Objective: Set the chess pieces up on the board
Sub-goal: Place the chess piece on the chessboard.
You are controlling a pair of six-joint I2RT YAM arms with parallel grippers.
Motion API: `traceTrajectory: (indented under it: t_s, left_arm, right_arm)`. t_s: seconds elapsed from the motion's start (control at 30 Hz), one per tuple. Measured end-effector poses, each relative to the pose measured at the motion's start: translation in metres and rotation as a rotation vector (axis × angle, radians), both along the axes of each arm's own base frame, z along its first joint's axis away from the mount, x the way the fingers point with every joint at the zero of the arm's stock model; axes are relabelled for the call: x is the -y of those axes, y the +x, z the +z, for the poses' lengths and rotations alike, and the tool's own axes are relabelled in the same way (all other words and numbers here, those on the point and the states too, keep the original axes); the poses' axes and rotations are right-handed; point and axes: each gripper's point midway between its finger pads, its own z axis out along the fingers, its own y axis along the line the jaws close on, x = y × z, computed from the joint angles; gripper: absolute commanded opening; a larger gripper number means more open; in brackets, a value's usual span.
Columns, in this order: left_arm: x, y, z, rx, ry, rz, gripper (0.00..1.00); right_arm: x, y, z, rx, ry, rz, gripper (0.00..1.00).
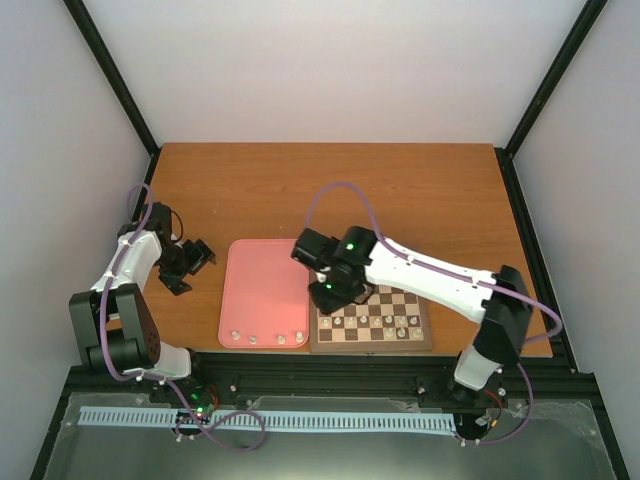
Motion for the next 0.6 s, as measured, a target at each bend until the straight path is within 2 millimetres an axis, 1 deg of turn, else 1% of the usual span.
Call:
traceTrajectory:
  t_s: [0.1, 0.23, 0.3, 0.43, 0.6]
  left_arm:
    - [0.000, 0.000, 0.000, 0.001, -0.002, 0.000, 1.00]
    - [0.000, 0.000, 0.000, 0.002, -0.002, 0.000, 1.00]
    - [0.000, 0.000, 0.000, 0.002, -0.002, -0.001, 1.00]
    - [0.000, 0.001, 0.000, 0.002, -0.002, -0.001, 1.00]
    - [0.001, 0.001, 0.000, 0.002, -0.001, -0.002, 1.00]
  right_arm:
    - [0.035, -0.012, -0.010, -0.036, -0.037, -0.064, 0.05]
    - [0.062, -0.028, -0.027, -0.080, -0.077, -0.116, 0.05]
    - [0.071, -0.035, -0.038, -0.103, -0.097, -0.133, 0.05]
    - [0.080, -0.042, -0.058, -0.133, -0.126, -0.155, 0.05]
    - [0.084, -0.047, -0.071, -0.150, -0.135, -0.165, 0.06]
